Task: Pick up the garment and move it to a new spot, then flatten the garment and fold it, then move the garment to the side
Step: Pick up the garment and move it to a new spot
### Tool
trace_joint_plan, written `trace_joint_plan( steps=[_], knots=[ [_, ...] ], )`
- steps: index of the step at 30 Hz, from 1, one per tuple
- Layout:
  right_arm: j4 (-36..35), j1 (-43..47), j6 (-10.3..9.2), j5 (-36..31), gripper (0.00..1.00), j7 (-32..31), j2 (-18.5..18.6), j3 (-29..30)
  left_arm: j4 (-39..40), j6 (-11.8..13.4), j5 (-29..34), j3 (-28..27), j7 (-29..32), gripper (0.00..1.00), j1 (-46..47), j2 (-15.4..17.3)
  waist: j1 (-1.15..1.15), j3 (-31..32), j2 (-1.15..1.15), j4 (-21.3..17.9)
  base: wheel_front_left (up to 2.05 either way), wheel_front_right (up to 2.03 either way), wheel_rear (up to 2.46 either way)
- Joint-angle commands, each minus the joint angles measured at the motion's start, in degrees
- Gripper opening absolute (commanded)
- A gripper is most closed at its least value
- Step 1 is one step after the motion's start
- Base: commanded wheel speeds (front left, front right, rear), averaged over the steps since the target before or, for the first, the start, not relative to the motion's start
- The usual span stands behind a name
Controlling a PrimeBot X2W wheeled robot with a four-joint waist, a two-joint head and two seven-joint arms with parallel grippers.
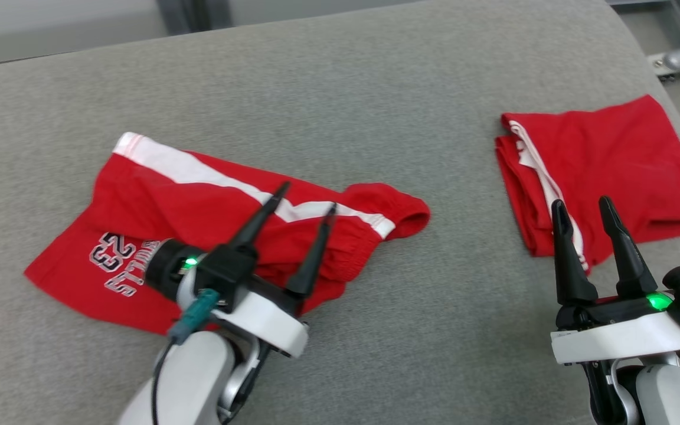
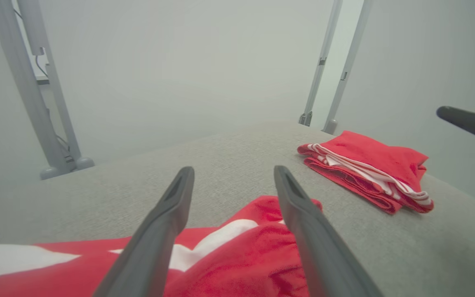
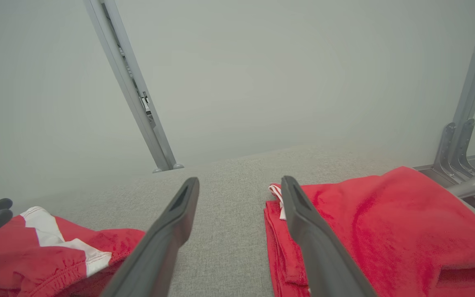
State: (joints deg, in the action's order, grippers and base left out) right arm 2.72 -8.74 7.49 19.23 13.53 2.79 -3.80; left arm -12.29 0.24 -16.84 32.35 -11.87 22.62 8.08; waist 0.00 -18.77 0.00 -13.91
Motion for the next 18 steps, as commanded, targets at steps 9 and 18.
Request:
trace_joint_plan(
  steps=[9, 18],
  knots=[
    [-2.4, 1.5, 0.02, -2.6, 1.0, -2.9, 0.3, 1.3, 7.1, 6.8, -3.7, -10.9, -2.1, 1.0, -4.4, 4.7, 0.0, 3.7, 0.0, 8.4, 0.0, 0.0, 0.0],
    [-2.2, 3.5, 0.02, -2.7, 1.0, -4.8, 0.3, 0.3, 6.1, 8.6, -4.3, -17.5, -3.0, 1.0, -8.1, 8.4, 0.0, 7.4, 0.0, 9.3, 0.0, 0.0, 0.0]
  ],
)
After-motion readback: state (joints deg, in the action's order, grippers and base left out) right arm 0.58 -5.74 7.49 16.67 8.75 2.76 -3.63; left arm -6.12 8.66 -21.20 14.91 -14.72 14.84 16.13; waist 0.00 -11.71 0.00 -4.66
